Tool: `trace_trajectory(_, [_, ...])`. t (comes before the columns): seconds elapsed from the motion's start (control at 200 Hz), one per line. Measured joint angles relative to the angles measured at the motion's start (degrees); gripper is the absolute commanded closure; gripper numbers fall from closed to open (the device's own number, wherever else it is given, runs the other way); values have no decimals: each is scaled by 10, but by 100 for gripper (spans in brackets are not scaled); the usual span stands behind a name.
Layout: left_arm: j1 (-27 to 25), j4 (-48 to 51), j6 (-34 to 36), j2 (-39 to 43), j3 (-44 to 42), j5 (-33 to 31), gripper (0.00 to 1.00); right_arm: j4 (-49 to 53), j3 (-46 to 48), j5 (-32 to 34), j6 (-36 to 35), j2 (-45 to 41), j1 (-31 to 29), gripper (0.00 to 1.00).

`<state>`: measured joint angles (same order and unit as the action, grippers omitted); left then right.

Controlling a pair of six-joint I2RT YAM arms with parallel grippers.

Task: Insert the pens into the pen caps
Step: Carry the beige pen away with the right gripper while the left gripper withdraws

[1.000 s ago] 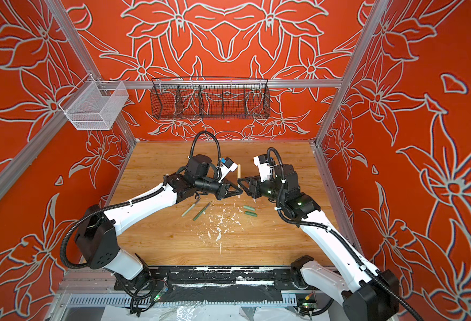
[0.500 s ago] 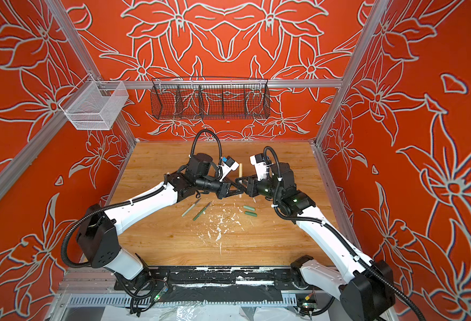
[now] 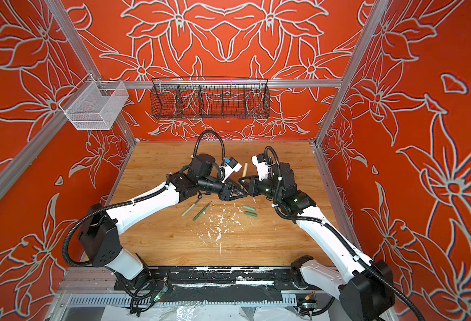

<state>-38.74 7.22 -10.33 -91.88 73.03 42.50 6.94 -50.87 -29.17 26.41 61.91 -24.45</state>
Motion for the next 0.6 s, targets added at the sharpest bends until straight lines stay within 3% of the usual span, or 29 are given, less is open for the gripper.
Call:
trace_trajectory(0.155, [3,29,2,5,0,-41,20,85,-70,38,-33,4,2,100])
trace_trajectory(0.17, [3,34,0,7,0,-46,12,94,-80,42,-35,5,3,100])
trace_trajectory(0.18, [3,37,0,7,0,-49,1,102,-88,46,-39,7,4,100])
trace_trajectory(0.35, [4,104,-25,92,-37,-187,3,204,-211,101,-95,47,34,100])
trace_trajectory(0.6, [5,196,-134,261,-151,-408,3,269,-224,150,-145,128,96,100])
